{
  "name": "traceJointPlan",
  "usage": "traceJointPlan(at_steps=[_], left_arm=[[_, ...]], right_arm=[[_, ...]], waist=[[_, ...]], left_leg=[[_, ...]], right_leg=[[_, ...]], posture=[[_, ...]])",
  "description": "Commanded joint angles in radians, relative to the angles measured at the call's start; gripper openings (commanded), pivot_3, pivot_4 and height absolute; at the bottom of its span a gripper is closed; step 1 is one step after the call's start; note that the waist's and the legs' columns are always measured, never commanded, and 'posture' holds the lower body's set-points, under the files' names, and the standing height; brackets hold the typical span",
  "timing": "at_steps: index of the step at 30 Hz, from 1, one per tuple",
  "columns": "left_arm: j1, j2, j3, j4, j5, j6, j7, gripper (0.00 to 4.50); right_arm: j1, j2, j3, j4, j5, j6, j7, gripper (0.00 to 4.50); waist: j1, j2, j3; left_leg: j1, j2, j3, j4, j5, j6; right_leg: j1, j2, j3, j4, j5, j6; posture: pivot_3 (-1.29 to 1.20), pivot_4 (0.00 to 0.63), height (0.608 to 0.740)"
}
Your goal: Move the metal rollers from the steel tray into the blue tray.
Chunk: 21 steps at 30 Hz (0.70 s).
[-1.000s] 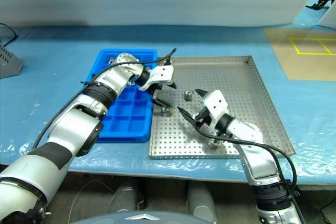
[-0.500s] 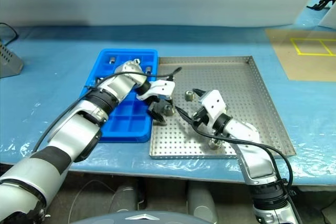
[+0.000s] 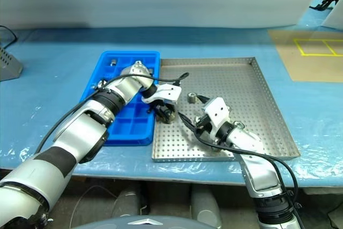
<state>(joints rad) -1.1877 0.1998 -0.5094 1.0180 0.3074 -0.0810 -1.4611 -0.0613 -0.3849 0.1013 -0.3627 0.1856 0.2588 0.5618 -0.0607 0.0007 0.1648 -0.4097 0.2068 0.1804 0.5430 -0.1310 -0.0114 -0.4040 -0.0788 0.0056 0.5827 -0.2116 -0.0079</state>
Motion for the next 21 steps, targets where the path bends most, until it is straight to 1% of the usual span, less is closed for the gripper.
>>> traceJointPlan(at_steps=[1,8,10,17,21], left_arm=[[-0.015,-0.002,-0.008,0.020,0.025,-0.018,0.033,1.68],[-0.041,-0.015,0.055,0.008,-0.018,0.034,0.081,1.68],[-0.054,-0.011,0.094,-0.005,-0.043,0.060,0.121,1.68],[-0.101,-0.015,0.270,-0.019,-0.148,0.135,0.362,1.68],[-0.119,-0.007,0.433,-0.057,-0.255,0.181,0.551,1.68]], right_arm=[[-0.007,0.002,-0.007,-0.042,0.005,-0.017,-0.006,4.50],[-0.016,-0.001,-0.005,-0.030,0.016,-0.021,0.013,4.50],[-0.022,-0.002,-0.003,-0.027,0.019,-0.021,0.022,4.50],[-0.059,-0.014,-0.008,0.003,0.033,-0.021,0.067,4.50],[-0.091,-0.025,-0.009,0.029,0.043,-0.022,0.105,4.50]], waist=[[-0.003,0.000,0.000],[-0.004,0.000,0.000],[-0.005,0.000,0.000],[-0.001,0.000,0.000],[0.003,0.000,0.001]], left_leg=[[0.000,0.000,0.000,0.000,0.000,0.000],[-0.001,0.000,0.000,0.000,0.000,0.000],[-0.002,0.000,0.000,0.000,0.000,0.000],[-0.005,0.000,-0.001,0.000,0.000,0.000],[-0.005,0.000,-0.001,0.000,0.000,0.000]], right_leg=[[0.000,0.000,0.000,0.000,0.000,0.000],[-0.001,0.000,-0.001,0.000,0.000,0.000],[-0.002,0.000,-0.001,0.000,0.000,0.000],[-0.005,0.000,-0.001,0.000,0.000,0.000],[-0.005,0.000,-0.002,0.000,0.000,0.000]], posture=[[-0.55,0.150,0.740],[-0.52,0.150,0.740],[-0.51,0.150,0.740],[-0.45,0.150,0.740],[-0.40,0.150,0.740]])
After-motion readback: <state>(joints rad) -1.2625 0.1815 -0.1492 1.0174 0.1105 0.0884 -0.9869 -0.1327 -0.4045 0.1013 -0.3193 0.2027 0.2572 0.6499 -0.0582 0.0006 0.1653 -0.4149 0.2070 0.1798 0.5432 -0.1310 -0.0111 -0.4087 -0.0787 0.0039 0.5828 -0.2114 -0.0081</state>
